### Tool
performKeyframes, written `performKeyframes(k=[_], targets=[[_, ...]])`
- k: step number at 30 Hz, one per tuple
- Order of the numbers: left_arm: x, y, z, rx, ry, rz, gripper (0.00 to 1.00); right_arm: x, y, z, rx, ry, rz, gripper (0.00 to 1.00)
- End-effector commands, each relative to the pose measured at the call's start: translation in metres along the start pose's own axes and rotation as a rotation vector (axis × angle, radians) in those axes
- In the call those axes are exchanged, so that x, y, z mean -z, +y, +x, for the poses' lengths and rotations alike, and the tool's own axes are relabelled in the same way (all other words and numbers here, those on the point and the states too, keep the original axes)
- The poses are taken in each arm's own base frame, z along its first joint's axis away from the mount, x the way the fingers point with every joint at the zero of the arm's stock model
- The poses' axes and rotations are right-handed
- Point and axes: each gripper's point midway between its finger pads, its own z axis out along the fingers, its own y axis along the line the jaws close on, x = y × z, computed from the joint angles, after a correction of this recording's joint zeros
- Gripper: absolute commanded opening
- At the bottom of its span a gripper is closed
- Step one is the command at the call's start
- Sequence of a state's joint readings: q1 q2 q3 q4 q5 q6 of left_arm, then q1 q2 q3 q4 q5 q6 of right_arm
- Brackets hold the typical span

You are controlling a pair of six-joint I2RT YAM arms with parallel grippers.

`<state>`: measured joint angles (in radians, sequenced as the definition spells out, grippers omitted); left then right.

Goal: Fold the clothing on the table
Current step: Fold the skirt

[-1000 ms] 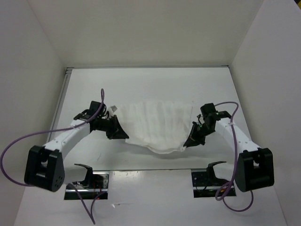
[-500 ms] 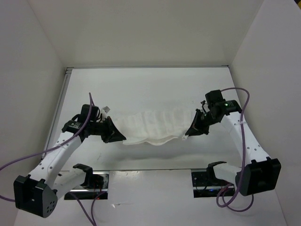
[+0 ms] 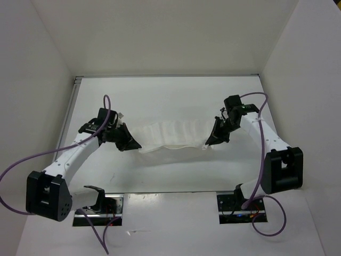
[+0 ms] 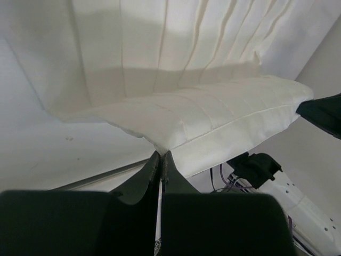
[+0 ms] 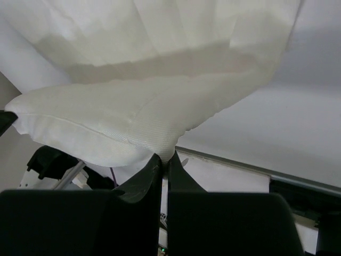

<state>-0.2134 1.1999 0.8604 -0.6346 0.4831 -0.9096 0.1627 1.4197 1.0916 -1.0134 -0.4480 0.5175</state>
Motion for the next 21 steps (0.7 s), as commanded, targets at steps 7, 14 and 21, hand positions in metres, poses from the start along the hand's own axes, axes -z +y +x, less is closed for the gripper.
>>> performKeyframes(k=[7,14,21], targets=[[-0.023,0.011,-0.042,-0.020,-0.076,-0.077,0.00,-0.011,0.023,-0.071,0.069,-0.136,-0.082,0.00],[-0.053,0.014,-0.086,0.009,-0.138,-0.132,0.00,-0.024,0.043,-0.123,0.101,-0.233,-0.181,0.00],[-0.065,0.005,-0.157,0.037,-0.307,-0.194,0.26,-0.002,0.059,-0.194,0.170,-0.452,-0.260,0.39]])
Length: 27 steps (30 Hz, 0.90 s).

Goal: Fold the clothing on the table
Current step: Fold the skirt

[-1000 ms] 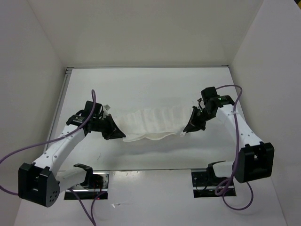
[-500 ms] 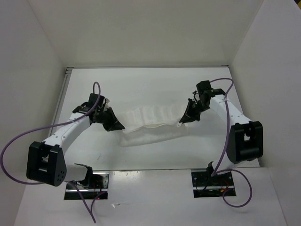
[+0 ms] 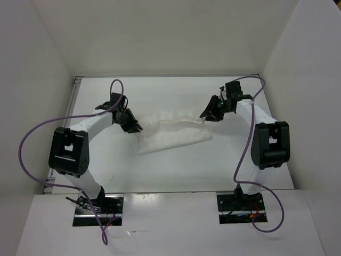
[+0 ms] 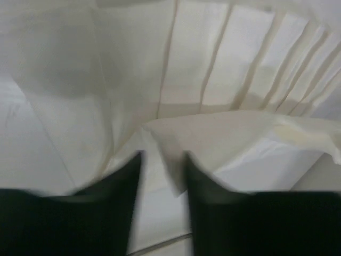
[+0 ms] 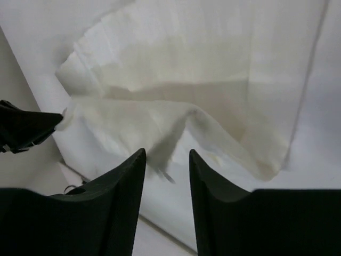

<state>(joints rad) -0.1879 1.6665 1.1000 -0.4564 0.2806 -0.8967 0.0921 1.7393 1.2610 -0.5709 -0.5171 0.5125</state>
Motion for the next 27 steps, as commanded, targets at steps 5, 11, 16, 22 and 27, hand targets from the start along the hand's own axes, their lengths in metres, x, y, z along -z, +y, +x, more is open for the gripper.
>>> performKeyframes(k=[5,11,16,22,27], targets=[[0.051,-0.024,-0.082,0.082,-0.379,0.037,0.94,0.060,0.032,-0.075,0.139,-0.363,-0.066,0.52],[0.082,-0.008,-0.055,0.083,-0.400,0.032,0.98,0.100,0.037,-0.045,0.186,-0.383,0.030,0.55],[0.067,0.034,-0.005,0.087,-0.294,-0.002,0.98,0.099,0.030,-0.029,0.194,-0.342,0.050,0.56],[0.050,0.059,0.017,0.049,-0.224,-0.060,0.98,0.075,0.026,-0.032,0.197,-0.264,0.058,0.56],[0.028,0.059,0.019,0.042,-0.196,-0.015,0.98,0.074,0.030,-0.036,0.203,-0.266,0.043,0.56]])
